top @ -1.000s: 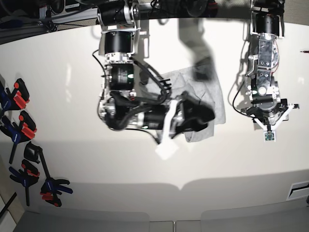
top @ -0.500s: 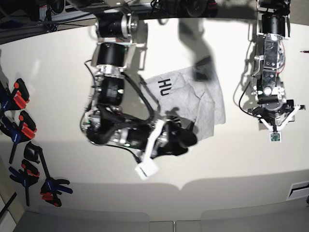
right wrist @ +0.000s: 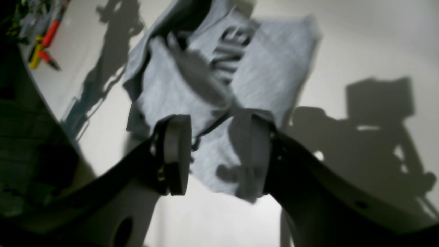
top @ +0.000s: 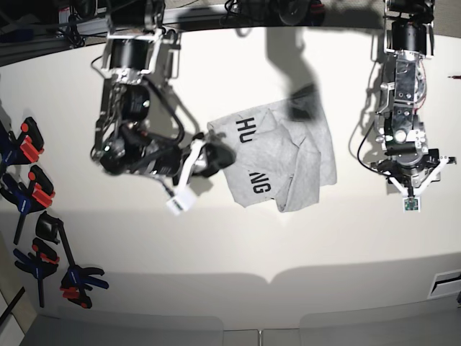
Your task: Fold the T-shirt properly
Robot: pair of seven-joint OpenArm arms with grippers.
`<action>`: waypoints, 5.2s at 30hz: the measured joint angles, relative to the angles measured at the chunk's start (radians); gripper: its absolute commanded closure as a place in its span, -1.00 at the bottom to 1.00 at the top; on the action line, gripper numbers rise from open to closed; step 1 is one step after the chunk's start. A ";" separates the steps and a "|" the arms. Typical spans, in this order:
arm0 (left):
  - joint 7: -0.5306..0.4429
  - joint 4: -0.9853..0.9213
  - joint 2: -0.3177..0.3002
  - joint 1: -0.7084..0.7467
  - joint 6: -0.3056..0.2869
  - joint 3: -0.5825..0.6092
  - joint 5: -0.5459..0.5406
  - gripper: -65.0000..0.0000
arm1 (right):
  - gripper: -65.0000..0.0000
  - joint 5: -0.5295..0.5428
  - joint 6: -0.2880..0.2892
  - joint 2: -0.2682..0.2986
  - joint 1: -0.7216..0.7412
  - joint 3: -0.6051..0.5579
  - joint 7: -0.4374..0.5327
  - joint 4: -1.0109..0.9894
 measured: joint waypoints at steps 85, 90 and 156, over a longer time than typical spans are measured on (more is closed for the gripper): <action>-0.151 0.000 -0.155 -0.003 0.000 0.002 -0.092 0.26 | 0.19 -0.198 -0.005 -0.220 0.020 -0.482 0.199 -0.004; -0.151 0.000 -0.155 -0.003 0.000 0.002 -0.092 0.26 | 0.19 -0.198 0.020 -0.224 0.063 -0.397 0.304 -0.004; -0.173 0.000 -0.155 -0.003 0.000 0.002 -0.092 0.26 | 0.28 -0.520 -0.474 -0.212 0.131 -0.629 0.593 -0.372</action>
